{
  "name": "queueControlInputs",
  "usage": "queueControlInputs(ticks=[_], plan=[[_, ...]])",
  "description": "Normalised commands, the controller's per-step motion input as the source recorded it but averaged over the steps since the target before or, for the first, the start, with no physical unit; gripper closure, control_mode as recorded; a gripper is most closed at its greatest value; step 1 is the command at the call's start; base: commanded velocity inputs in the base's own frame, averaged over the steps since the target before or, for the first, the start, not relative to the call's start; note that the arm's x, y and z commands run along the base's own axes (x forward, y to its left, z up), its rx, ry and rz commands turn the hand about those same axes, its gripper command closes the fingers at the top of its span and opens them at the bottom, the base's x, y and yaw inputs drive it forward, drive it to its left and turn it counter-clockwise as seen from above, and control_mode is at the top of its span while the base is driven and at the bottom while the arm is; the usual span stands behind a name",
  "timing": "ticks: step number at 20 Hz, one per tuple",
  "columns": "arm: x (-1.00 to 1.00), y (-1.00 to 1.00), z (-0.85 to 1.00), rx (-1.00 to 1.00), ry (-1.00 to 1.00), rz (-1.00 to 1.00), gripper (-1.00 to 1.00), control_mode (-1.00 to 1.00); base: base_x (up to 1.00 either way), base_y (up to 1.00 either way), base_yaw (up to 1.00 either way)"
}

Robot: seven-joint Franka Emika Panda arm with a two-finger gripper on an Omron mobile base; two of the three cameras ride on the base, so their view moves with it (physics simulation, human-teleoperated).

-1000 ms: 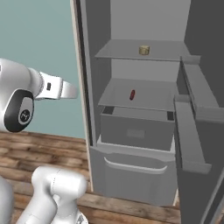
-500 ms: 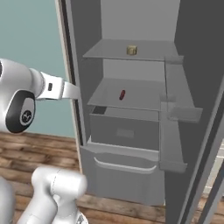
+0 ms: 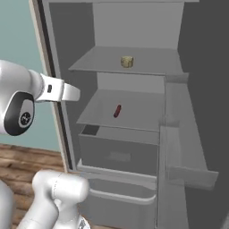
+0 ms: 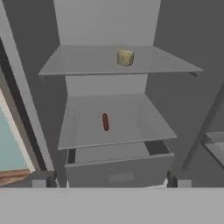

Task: Retrieve the sausage and cheese from the fridge and place them on the cutting board on the counter.

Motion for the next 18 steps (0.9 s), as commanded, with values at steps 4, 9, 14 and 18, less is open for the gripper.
queueControlInputs(ticks=[4,9,14,18], plan=[[0.0,0.0,0.0,0.0,0.0,0.0,-1.0,1.0,0.69,-0.54,0.0],[0.0,0.0,0.0,0.0,0.0,0.0,-1.0,1.0,0.53,-0.5,-0.01],[0.0,0.0,0.0,0.0,0.0,0.0,-1.0,1.0,0.72,0.0,0.0],[0.0,0.0,0.0,0.0,0.0,0.0,-1.0,1.0,0.78,0.0,0.0]])
